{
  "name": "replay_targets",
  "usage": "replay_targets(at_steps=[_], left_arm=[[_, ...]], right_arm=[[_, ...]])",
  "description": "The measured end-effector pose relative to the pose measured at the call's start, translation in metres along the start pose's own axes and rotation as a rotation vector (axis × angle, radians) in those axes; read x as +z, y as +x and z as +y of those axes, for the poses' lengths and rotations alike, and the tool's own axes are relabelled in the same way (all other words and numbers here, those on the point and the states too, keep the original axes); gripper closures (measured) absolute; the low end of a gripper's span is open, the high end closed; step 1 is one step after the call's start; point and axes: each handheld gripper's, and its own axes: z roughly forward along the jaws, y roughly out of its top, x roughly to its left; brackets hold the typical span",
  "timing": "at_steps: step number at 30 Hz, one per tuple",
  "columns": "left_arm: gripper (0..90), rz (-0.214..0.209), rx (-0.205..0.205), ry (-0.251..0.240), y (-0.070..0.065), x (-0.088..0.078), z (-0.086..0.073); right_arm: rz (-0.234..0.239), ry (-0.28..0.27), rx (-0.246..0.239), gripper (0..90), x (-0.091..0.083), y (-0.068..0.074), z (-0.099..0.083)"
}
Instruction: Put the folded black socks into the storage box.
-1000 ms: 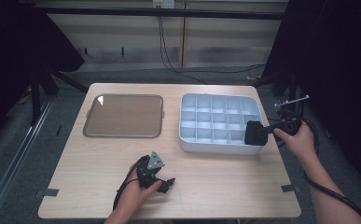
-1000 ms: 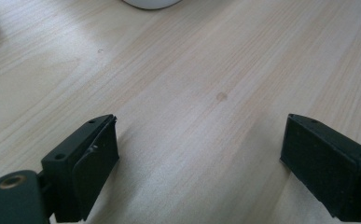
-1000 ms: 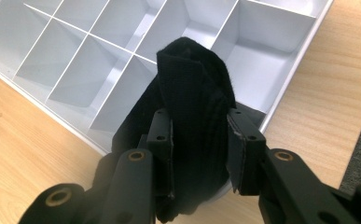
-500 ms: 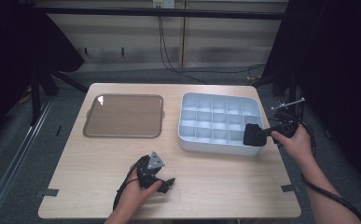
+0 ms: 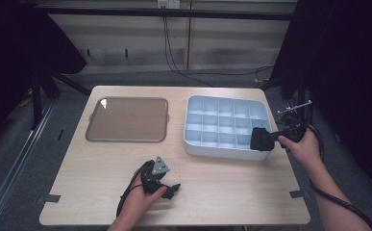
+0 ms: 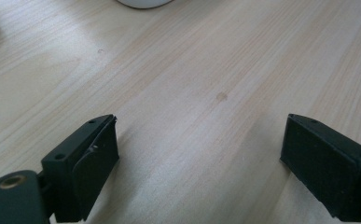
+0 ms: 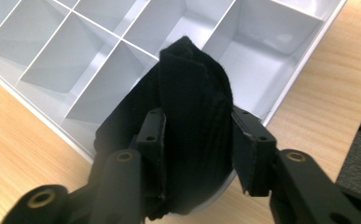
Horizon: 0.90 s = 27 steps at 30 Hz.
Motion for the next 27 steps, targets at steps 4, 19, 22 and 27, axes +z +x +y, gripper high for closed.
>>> replay_targets(at_steps=[4,19,22,27], left_arm=[[10.3,0.000,0.000,0.001,0.000,0.000,0.000],[10.3,0.000,0.002,0.002,0.000,0.000,0.000],[10.3,0.000,0.001,0.001,0.000,0.000,0.000],[10.3,0.000,0.001,0.001,0.000,0.000,0.000]], right_arm=[[-0.010,-0.005,-0.009,55.0,-0.002,0.000,0.000],[-0.065,-0.005,-0.034,43.7,-0.013,0.000,0.003],[-0.078,-0.011,-0.022,40.4,-0.014,-0.002,0.002],[-0.091,-0.011,-0.013,39.5,-0.012,-0.007,-0.001]])
